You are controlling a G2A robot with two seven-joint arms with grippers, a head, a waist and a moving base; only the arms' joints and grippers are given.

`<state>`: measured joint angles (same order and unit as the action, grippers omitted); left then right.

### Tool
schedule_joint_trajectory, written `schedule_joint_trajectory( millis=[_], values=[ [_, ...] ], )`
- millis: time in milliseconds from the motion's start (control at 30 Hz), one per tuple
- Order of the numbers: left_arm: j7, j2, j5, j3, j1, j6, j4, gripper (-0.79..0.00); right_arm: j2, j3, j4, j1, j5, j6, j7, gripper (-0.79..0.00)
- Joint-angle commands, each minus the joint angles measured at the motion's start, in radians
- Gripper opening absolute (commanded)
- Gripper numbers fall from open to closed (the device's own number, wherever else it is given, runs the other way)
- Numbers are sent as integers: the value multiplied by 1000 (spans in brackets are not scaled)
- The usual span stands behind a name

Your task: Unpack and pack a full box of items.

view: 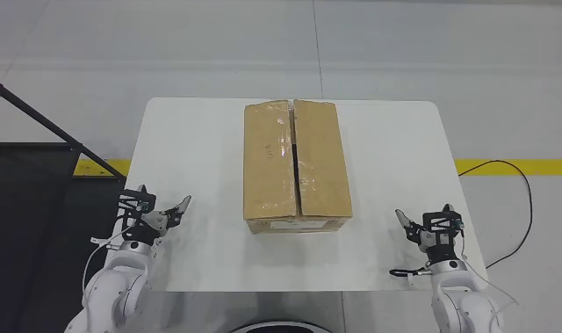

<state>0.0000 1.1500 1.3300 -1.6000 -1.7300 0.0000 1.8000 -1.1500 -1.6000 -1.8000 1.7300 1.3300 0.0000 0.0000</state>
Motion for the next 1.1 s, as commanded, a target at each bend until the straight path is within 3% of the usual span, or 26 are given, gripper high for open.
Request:
schedule_joint_trajectory(
  millis=[0, 333, 567, 733, 1067],
  values=[
    [0, 0, 0, 0, 0, 0, 0, 0, 0, 0, 0, 0, 0, 0, 0, -1],
    [10, 0, 14, 1, 2, -9, -2, 0, 0, 0, 0, 0, 0, 0, 0, 0],
    [82, 0, -87, -28, 0, -130, 10, 0, -3, 5, -57, 0, 20, -10, -58, 0],
    [115, 0, -153, -27, 5, -221, 35, 0, -1, -9, -130, 23, 30, -87, -157, 0],
    [130, 2, -195, -11, 12, -284, 58, 0, 1, -2, -240, 39, 126, -121, -183, 0]
  ],
)
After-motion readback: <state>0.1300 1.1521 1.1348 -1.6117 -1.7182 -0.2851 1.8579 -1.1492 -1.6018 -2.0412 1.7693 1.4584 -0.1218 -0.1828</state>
